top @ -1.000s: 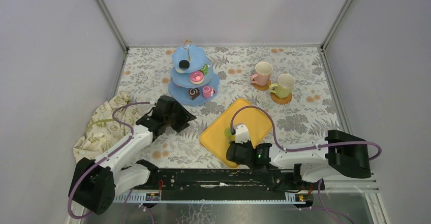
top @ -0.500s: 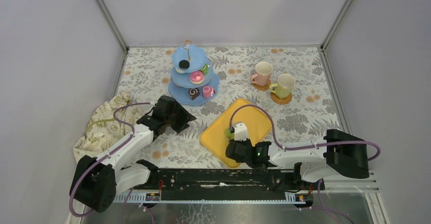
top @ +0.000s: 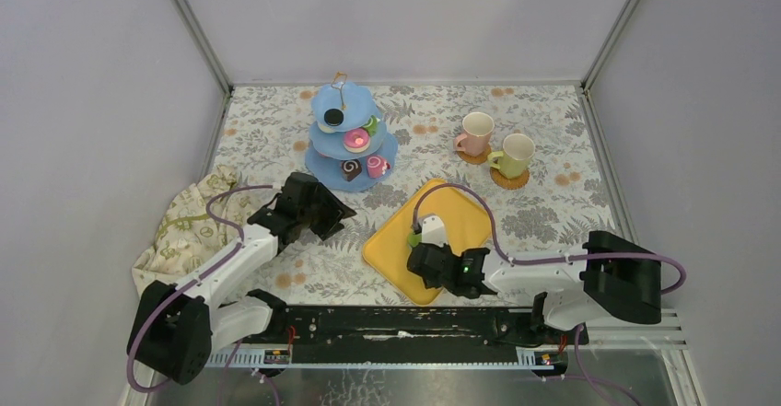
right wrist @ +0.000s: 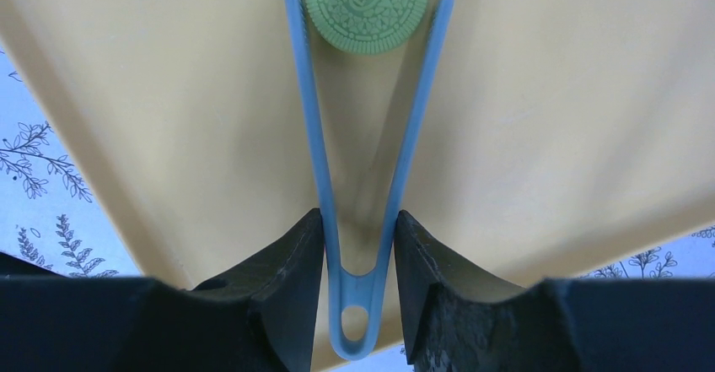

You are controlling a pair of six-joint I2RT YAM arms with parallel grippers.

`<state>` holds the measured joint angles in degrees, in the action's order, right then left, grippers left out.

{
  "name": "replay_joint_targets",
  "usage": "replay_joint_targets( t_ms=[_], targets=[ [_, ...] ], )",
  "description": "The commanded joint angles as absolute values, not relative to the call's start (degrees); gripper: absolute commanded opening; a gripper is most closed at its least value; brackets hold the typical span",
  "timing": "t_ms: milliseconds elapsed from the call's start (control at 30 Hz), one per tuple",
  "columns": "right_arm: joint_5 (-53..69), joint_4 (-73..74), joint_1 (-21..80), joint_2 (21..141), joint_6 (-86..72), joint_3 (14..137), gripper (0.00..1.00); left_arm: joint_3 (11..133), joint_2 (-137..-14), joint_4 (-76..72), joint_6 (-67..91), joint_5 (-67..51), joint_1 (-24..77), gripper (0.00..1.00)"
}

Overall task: Serve the afternoon tea
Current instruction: Pick up the desert from the tray.

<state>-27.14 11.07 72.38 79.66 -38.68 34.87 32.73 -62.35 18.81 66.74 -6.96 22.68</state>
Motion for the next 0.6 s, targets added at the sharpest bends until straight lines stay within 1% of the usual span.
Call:
replay_joint_targets(
  t_ms=[0,400,567],
  targets=[
    [-24.90,9.67,70.76,80.65,-36.18,37.10,0.42,32.71,-62.89,15.47,66.45,-8.29,21.93,0.56],
    [-21.84,8.75,67.59,83.44,-33.39,38.63,0.42,32.39,-63.72,14.52,66.09,-9.92,20.16,0.56],
    [-21.36,9.23,67.13,84.27,-33.02,39.11,0.39,31.60,-63.96,13.84,66.01,-10.50,19.50,0.56]
  ],
)
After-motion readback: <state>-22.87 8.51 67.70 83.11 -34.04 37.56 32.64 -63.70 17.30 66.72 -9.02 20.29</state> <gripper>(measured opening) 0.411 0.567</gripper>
